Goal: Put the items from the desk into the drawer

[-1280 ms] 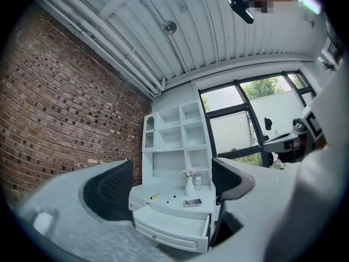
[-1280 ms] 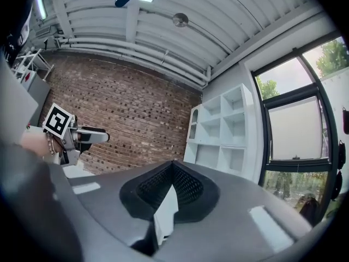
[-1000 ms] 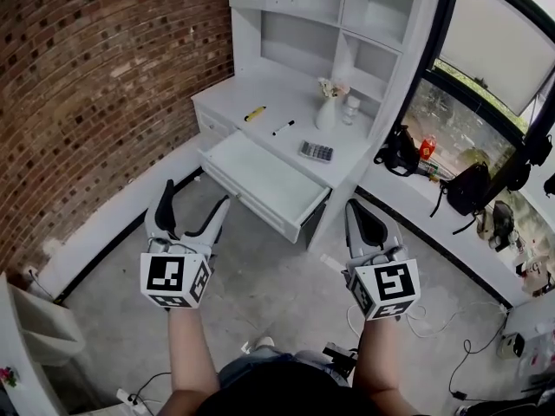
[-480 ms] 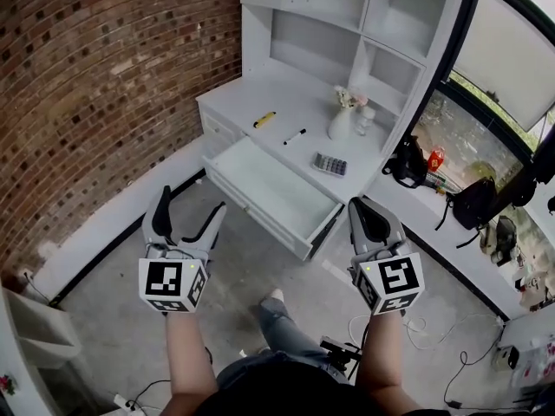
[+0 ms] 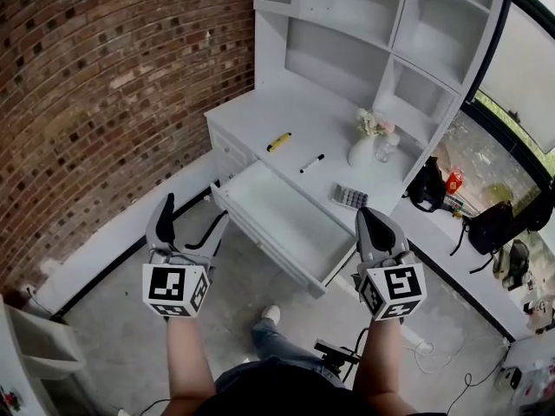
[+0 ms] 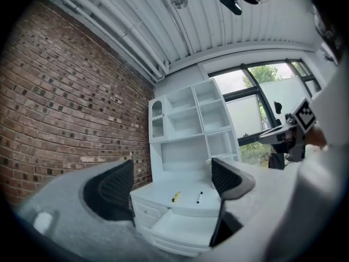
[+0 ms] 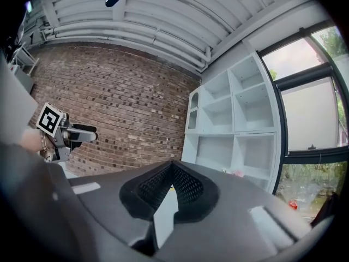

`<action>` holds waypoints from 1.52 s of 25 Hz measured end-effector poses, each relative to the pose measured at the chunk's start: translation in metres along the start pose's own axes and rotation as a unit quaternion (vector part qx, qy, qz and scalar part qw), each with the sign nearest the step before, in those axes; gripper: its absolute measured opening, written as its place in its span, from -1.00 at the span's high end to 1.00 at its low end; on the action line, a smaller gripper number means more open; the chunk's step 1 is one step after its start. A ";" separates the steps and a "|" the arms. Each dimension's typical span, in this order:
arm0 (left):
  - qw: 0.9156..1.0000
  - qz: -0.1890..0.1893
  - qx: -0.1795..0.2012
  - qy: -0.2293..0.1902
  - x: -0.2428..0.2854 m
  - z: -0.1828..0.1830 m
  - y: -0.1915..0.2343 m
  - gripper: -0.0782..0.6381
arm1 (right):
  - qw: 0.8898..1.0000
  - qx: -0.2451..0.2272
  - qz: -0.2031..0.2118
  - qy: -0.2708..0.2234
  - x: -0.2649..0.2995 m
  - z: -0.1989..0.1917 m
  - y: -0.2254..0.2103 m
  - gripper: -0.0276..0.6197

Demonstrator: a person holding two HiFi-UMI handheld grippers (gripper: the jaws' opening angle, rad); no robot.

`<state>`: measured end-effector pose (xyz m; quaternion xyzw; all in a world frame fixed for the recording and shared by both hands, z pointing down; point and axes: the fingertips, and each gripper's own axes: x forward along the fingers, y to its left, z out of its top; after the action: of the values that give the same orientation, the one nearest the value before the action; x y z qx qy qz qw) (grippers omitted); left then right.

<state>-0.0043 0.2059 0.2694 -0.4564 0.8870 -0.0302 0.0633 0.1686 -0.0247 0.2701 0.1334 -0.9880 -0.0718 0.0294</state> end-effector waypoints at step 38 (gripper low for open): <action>0.979 -0.190 0.023 0.074 0.354 -0.085 0.010 -0.26 | 0.968 0.093 -0.215 0.093 0.165 -0.088 -0.120 0.89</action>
<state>-0.2275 -0.0767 0.3221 -0.6113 0.7856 -0.0956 0.0012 0.0473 -0.1957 0.3450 0.3506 -0.9315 0.0286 0.0928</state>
